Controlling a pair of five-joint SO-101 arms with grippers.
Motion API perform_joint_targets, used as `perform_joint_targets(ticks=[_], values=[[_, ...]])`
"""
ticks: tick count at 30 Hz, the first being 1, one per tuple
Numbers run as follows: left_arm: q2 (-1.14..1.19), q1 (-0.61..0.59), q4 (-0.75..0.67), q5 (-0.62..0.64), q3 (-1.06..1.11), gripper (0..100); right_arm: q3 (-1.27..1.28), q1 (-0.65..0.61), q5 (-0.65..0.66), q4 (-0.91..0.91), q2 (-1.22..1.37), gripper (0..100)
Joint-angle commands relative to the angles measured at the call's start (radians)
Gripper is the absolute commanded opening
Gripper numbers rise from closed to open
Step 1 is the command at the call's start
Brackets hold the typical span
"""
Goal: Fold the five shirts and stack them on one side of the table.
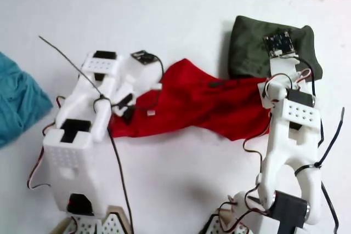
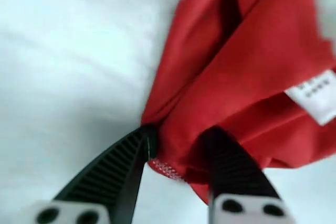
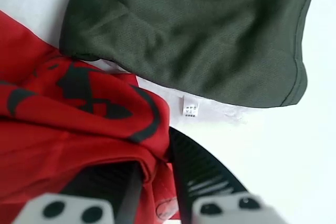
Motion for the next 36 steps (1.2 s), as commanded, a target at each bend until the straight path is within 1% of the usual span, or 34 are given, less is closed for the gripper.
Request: perform_joint_targets(ticks=[1, 2, 7, 10, 13, 19, 27, 33, 35, 36], values=[[-0.041, 0.014, 0.055, -0.006, -0.008, 5, -0.043, -0.012, -0.006, 0.002, 0.002, 1.8], [-0.066, 0.018, 0.074, -0.005, -0.008, 2, -0.043, -0.012, -0.006, 0.002, 0.002, 1.8], [-0.256, 0.048, 0.147, -0.003, -0.007, 4, -0.043, -0.012, -0.006, -0.001, 0.002, 1.8], [-0.333, 0.069, 0.176, -0.009, 0.001, 4, -0.043, -0.013, -0.006, -0.001, 0.002, 1.8], [-0.334, 0.074, 0.186, -0.009, 0.002, 5, -0.043, -0.013, -0.006, -0.001, 0.002, 1.8], [-0.278, 0.072, 0.158, -0.012, 0.035, 14, -0.043, -0.013, -0.006, -0.001, 0.002, 1.8], [-0.143, 0.072, 0.11, -0.012, 0.024, 14, -0.043, -0.012, -0.006, 0.004, 0.002, 1.8], [-0.133, 0.069, 0.095, -0.006, 0.022, 14, -0.043, -0.012, -0.006, 0.004, 0.002, 1.8], [-0.133, 0.068, 0.103, -0.003, 0.012, 11, -0.043, -0.012, -0.006, 0.004, 0.002, 1.8], [-0.133, 0.066, 0.117, -0.003, -0.001, 8, -0.043, -0.012, -0.006, 0.004, 0.002, 1.8]])
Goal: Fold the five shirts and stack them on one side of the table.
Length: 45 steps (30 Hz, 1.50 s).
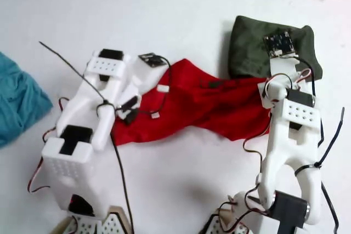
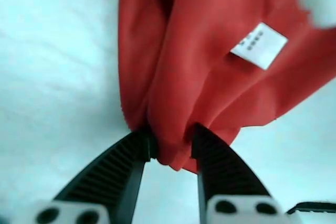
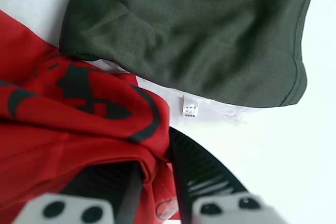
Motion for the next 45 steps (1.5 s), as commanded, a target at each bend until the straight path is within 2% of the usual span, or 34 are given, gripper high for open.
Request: perform_joint_targets(ticks=[1, 2, 7, 12, 16, 22, 29, 34, 39, 45], values=[[-0.011, 0.002, 0.035, -0.003, -0.054, 5, -0.043, -0.012, -0.006, 0.004, 0.002, 1.8], [-0.011, 0.002, 0.054, -0.003, -0.076, 2, -0.043, -0.012, -0.006, 0.004, 0.002, 1.8], [-0.011, 0.002, 0.14, 0.057, -0.189, 3, -0.037, -0.012, -0.006, 0.007, -0.001, 1.8], [-0.011, 0.002, 0.287, 0.098, -0.363, 3, 0.06, -0.01, -0.006, 0.007, -0.074, 1.8], [-0.028, -0.031, 0.298, 0.141, -0.389, 3, 0.183, -0.036, -0.006, 0.005, -0.176, 1.8], [-0.169, -0.14, 0.296, 0.12, -0.248, 3, 0.258, -0.127, -0.003, 0.114, -0.288, 1.8], [-0.417, -0.279, 0.282, 0.069, -0.116, 3, 0.077, -0.176, -0.006, 0.269, -0.305, 1.8], [-0.43, -0.345, 0.244, 0.072, -0.018, 3, -0.002, -0.344, 0.005, 0.447, -0.222, 1.8], [-0.43, -0.453, 0.173, 0.064, 0.039, 3, -0.15, -0.42, -0.006, 0.458, -0.111, 1.8], [-0.43, -0.499, 0.169, 0.025, 0.113, 3, -0.304, -0.513, -0.006, 0.524, 0.139, 1.9]])
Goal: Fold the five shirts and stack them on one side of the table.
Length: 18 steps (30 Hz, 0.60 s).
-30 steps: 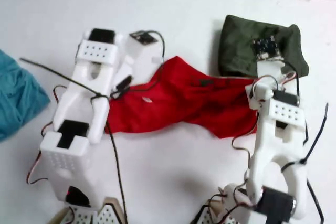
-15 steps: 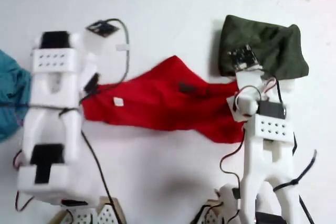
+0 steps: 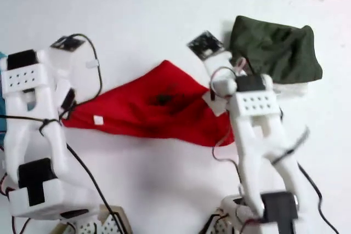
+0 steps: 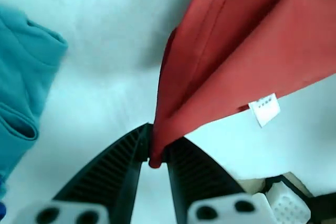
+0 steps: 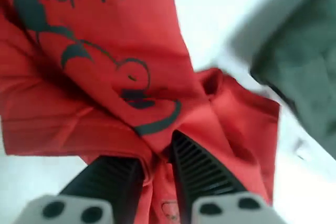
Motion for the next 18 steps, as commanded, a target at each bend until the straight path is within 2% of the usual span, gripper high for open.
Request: perform_joint_targets(ticks=[1, 6, 10, 12, 15, 18], values=[[-0.048, -0.041, -0.012, -0.031, 0.018, 3, -0.109, -0.079, -0.005, 0.093, 0.099, 2.0], [-0.048, -0.103, -0.072, -0.032, 0.062, 3, -0.221, -0.143, -0.006, 0.15, 0.113, 3.0], [-0.048, -0.132, -0.097, -0.032, 0.085, 3, -0.281, -0.114, -0.028, 0.163, 0.107, 18.2], [-0.048, -0.133, -0.097, -0.026, 0.087, 3, -0.311, -0.101, -0.043, 0.234, 0.093, 25.5], [-0.048, -0.133, -0.095, -0.025, 0.087, 3, -0.367, -0.067, -0.044, 0.34, 0.038, 25.9], [-0.048, -0.133, -0.095, -0.025, 0.087, 3, -0.371, 0.007, -0.048, 0.366, -0.015, 25.2]])
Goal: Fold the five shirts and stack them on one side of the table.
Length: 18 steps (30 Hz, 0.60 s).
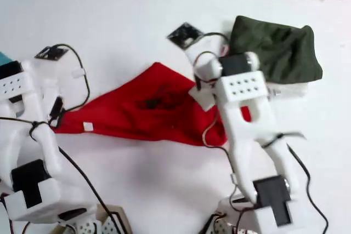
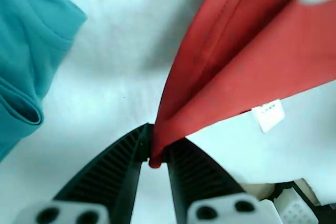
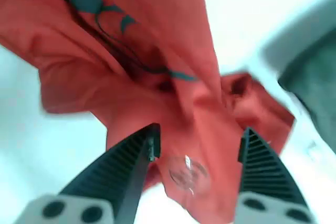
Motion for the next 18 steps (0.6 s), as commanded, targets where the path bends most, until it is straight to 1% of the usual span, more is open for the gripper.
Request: perform_joint_targets(ticks=[1, 4, 8, 11, 15, 18], values=[[-0.048, -0.012, -0.009, -0.005, -0.001, 3, -0.012, 0.093, -0.005, 0.027, -0.073, 25.2], [-0.048, -0.012, -0.009, -0.005, -0.001, 3, 0.117, 0.137, 0.002, 0.018, -0.036, 25.4], [-0.048, -0.012, -0.009, -0.003, -0.001, 3, 0.269, 0.142, 0.028, -0.05, -0.005, 25.5], [-0.048, -0.012, -0.009, -0.003, -0.001, 3, 0.315, 0.143, 0.028, -0.107, 0.004, 26.9], [-0.048, -0.012, -0.009, -0.003, 0.001, 3, 0.345, 0.131, 0.02, -0.12, 0.004, 33.1], [-0.048, -0.012, -0.009, -0.003, 0.001, 3, 0.334, 0.127, 0.02, -0.162, -0.005, 31.5]])
